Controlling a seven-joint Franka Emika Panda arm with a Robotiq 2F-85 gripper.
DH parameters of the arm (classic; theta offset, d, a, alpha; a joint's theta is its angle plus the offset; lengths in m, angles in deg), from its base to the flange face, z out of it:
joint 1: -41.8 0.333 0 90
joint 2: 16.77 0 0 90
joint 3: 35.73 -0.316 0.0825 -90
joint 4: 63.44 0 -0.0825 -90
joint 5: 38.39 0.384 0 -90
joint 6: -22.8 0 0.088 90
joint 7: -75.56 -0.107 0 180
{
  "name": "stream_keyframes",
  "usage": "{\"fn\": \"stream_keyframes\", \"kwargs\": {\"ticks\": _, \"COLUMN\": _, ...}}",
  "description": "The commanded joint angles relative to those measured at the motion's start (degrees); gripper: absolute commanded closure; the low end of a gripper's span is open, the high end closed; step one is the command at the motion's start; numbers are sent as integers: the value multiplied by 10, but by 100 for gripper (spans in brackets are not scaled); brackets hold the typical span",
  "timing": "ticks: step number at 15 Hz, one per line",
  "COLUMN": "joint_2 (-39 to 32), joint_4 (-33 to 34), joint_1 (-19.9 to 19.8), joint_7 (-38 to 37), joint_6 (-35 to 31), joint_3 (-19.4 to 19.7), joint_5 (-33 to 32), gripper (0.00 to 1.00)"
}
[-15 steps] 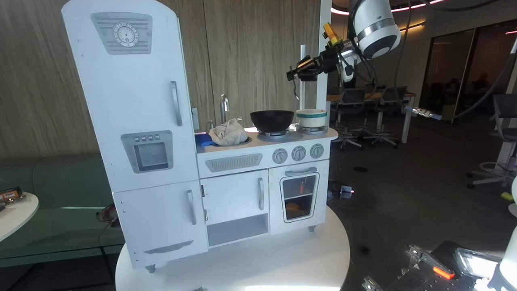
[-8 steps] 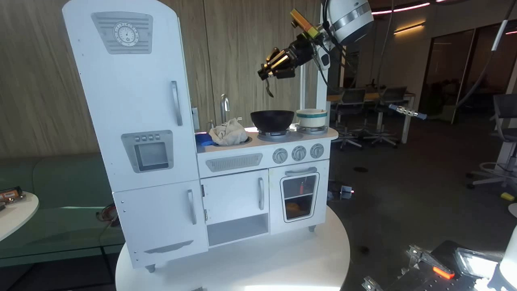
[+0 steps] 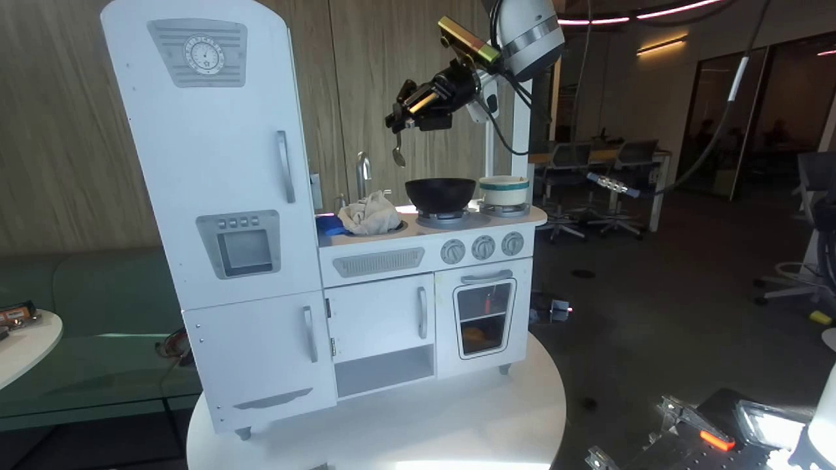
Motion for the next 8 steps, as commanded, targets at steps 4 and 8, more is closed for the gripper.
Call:
{"fn": "stream_keyframes", "kwargs": {"ticks": 4, "joint_2": -177, "joint_4": 172, "joint_1": 15, "joint_7": -23, "joint_6": 106, "joint_3": -6, "joint_5": -28, "gripper": 92}}
{"fn": "stream_keyframes", "kwargs": {"ticks": 8, "joint_2": -246, "joint_4": 237, "joint_1": 25, "joint_7": -52, "joint_6": 149, "joint_3": -5, "joint_5": -34, "gripper": 92}}
